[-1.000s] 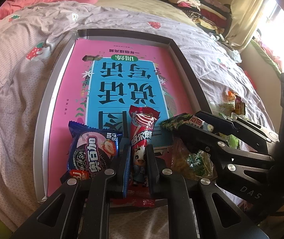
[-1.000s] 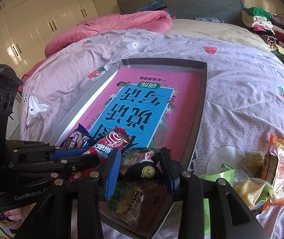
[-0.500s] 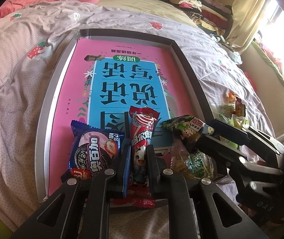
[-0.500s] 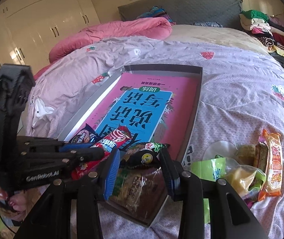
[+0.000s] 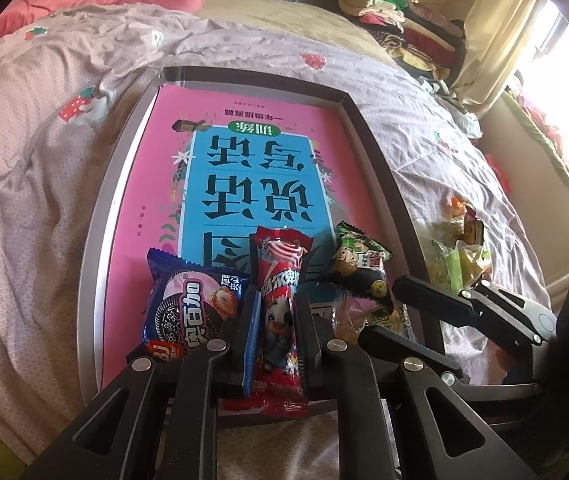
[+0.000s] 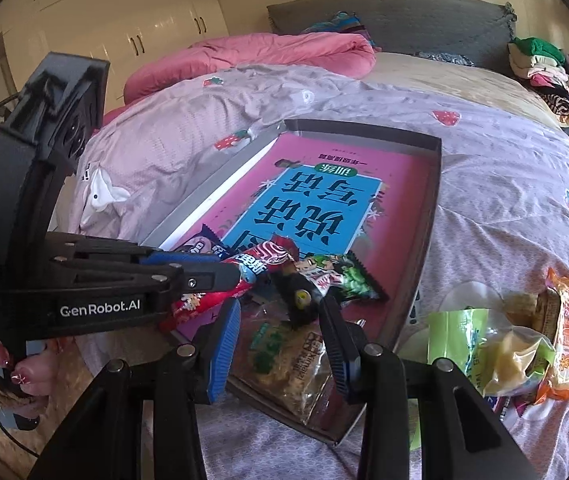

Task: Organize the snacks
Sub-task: 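Lower the green-wrapped snack onto the tray and open the right tool, then open the left tool to release the red candy stick on the tray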

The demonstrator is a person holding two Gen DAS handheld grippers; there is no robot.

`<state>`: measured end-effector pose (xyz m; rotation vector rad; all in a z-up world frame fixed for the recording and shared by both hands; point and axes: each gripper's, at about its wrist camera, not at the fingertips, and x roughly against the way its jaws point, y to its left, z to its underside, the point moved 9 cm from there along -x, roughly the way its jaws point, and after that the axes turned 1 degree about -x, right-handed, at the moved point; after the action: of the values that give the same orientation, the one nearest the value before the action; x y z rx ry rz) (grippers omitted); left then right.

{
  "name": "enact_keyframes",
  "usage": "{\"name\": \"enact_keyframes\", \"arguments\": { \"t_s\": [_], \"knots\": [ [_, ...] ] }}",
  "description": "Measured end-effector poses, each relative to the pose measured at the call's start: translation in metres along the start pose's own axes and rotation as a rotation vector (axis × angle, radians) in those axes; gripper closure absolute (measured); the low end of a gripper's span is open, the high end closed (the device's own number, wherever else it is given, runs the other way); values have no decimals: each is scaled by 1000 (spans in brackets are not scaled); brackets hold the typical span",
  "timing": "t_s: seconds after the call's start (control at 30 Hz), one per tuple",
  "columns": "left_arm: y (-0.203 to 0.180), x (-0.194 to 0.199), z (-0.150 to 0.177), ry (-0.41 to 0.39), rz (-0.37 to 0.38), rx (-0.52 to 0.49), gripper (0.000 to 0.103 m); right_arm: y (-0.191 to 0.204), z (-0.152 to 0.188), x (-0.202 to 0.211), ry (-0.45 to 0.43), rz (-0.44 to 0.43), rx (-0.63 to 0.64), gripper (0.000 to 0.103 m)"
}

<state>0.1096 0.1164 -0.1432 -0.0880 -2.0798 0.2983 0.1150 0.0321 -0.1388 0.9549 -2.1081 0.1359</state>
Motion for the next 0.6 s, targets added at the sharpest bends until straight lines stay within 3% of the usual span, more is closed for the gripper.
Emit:
{"name": "enact_keyframes", "arguments": {
  "t_s": [0.6],
  "knots": [
    [-4, 11, -5, -25, 8, 2, 61, -11, 0, 10, -24, 21, -30, 55]
  ]
}}
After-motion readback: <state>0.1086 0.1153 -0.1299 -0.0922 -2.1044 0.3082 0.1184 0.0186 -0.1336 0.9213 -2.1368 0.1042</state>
